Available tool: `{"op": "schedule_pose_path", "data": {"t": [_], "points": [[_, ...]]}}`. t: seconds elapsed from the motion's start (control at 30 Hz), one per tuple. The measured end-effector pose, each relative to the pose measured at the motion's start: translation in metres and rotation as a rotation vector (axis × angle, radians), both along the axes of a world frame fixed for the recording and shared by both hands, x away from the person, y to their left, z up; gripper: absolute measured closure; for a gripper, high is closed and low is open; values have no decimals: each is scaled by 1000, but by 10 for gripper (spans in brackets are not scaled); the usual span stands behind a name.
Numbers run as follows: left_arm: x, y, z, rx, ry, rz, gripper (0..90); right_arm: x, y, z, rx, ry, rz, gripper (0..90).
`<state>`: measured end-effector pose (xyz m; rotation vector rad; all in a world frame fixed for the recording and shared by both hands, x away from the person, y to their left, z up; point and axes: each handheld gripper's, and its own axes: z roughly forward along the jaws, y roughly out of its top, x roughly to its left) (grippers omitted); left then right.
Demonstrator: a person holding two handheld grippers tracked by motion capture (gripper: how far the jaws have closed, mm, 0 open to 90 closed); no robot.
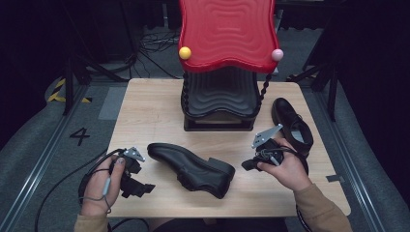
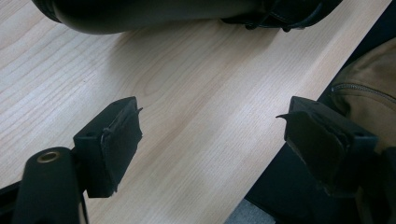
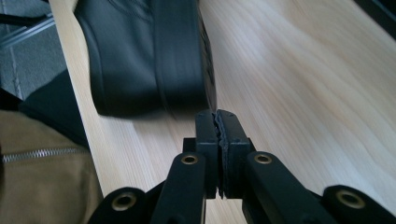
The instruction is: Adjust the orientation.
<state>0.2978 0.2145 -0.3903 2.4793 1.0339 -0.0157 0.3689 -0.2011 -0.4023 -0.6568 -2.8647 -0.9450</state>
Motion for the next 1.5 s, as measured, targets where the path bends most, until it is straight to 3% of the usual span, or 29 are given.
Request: {"op": "schedule_pose_path", "data": {"t": [0.13,0.3,0.57,1.13,1.3,1.5], "points": [[-1,0,0,3,-3,-6,191,-1,10,-2,14,-22,18,894],[-4,0,0,7,-4,-10,191,-5,23,-5,55,-14,51,894],[-9,2,-1,12,3,-5,188,-6,36,-10,40,-25,86,894],[-13,6,-1,13,3,17,185,-1,35,-9,32,-28,74,900],[-12,7,-2,11,4,16,184,-3,40,-4,-36,-117,43,900],[-12,8,-3,9,10,26,184,4,38,-3,-51,-151,-5,900]]}}
